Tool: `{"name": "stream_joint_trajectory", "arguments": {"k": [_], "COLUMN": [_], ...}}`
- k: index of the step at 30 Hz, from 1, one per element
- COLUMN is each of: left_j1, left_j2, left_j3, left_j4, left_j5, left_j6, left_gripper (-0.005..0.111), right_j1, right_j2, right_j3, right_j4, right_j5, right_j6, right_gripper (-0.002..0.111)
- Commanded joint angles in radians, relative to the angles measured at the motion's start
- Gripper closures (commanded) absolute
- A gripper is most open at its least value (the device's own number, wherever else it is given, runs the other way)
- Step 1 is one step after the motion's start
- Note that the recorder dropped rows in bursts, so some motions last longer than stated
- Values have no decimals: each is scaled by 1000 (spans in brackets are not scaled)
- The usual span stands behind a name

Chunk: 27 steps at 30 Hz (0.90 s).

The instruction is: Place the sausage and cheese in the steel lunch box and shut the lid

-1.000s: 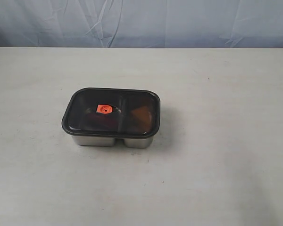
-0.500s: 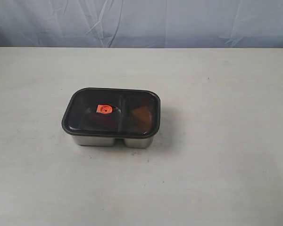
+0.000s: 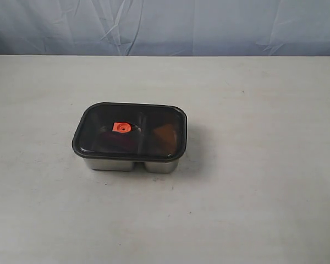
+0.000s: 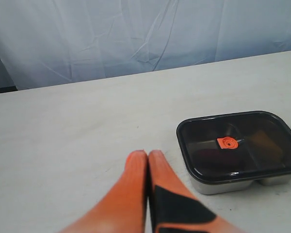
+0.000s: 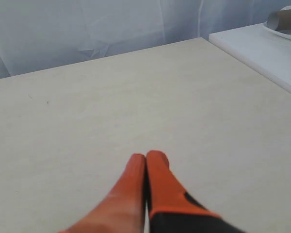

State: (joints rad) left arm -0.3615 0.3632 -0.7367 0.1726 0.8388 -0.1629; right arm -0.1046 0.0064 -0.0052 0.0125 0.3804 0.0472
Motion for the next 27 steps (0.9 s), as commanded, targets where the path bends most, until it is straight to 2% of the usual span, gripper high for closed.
{"name": "stream_joint_trajectory", "arguments": {"k": [1, 8, 12, 15, 22, 27], "left_j1": [2, 2, 2, 2, 2, 2], "left_j2": [-7, -7, -9, -31, -125, -210], "left_j3": [1, 10, 94, 202, 496, 687], "left_j4": [4, 1, -43, -77, -117, -129], "left_j5": [-5, -12, -61, -153, -616, -752], "left_j6": [-9, -9, -9, -9, -11, -11], "left_gripper": [107, 107, 107, 107, 107, 107], "right_j1": [-5, -5, -5, -5, -5, -5], "right_j2": [-6, -6, -6, -6, -6, -6], "right_j3": [5, 5, 5, 5, 5, 5], "right_j4": [3, 3, 3, 5, 5, 5], "right_j5": [-16, -16, -16, -12, -12, -12], "right_j6": [1, 1, 1, 1, 1, 1], "right_gripper": [108, 108, 108, 108, 108, 108]}}
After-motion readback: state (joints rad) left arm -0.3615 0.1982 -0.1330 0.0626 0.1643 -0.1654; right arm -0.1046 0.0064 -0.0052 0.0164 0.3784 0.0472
